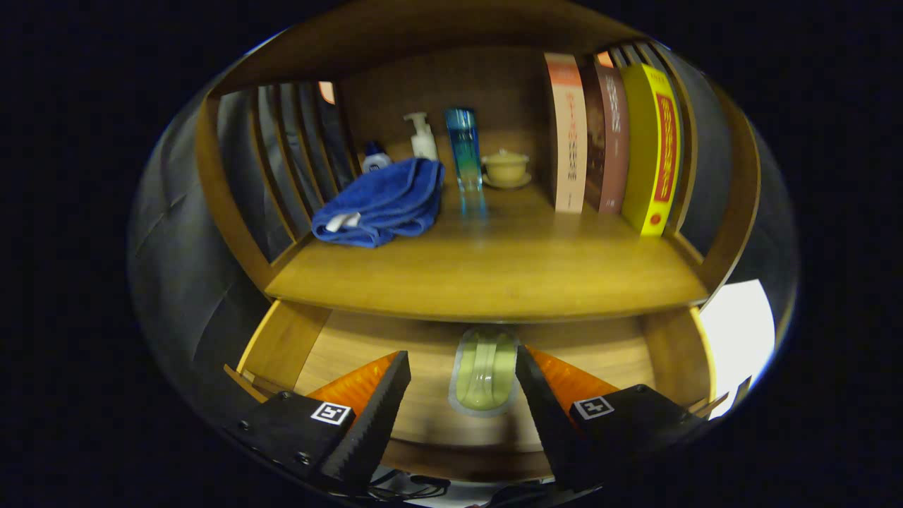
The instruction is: Pull open the drawer, take out the items inside it, and place them on the countertop above the cabinet.
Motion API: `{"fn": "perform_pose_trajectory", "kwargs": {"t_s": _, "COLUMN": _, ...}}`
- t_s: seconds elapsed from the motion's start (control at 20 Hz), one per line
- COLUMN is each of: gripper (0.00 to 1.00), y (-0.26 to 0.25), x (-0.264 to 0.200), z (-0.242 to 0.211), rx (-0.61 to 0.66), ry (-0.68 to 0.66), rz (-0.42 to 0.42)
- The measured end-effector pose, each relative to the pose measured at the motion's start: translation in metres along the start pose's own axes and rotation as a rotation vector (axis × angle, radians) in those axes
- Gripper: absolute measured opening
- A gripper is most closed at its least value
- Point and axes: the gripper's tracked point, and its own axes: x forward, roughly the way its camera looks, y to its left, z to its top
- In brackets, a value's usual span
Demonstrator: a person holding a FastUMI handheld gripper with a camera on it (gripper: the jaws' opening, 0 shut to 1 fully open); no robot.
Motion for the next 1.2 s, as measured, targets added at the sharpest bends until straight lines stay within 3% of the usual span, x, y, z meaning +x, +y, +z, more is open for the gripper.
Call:
{"fn": "perform_pose_trajectory", "kwargs": {"t_s": 0.25, "gripper": 0.98, "y": -0.007, "x": 0.031, "z": -0.022, "rx": -0.122, "ry": 0.077, "rz": -0.055}}
{"fn": "perform_pose_trajectory", "kwargs": {"t_s": 0.5, "gripper": 0.96, "y": -0.011, "x": 0.05, "z": -0.028, "rx": -0.135, "ry": 0.116, "rz": -0.078}}
{"fn": "perform_pose_trajectory", "kwargs": {"t_s": 0.95, "gripper": 0.68, "y": -0.03, "x": 0.066, "z": -0.037, "rx": -0.116, "ry": 0.143, "rz": -0.127}}
{"fn": "perform_pose_trajectory", "kwargs": {"t_s": 1.0, "gripper": 0.57, "y": -0.032, "x": 0.068, "z": -0.04, "rx": -0.119, "ry": 0.152, "rz": -0.134}}
{"fn": "perform_pose_trajectory", "kwargs": {"t_s": 1.2, "gripper": 0.34, "y": -0.029, "x": 0.069, "z": -0.043, "rx": -0.109, "ry": 0.15, "rz": -0.123}}
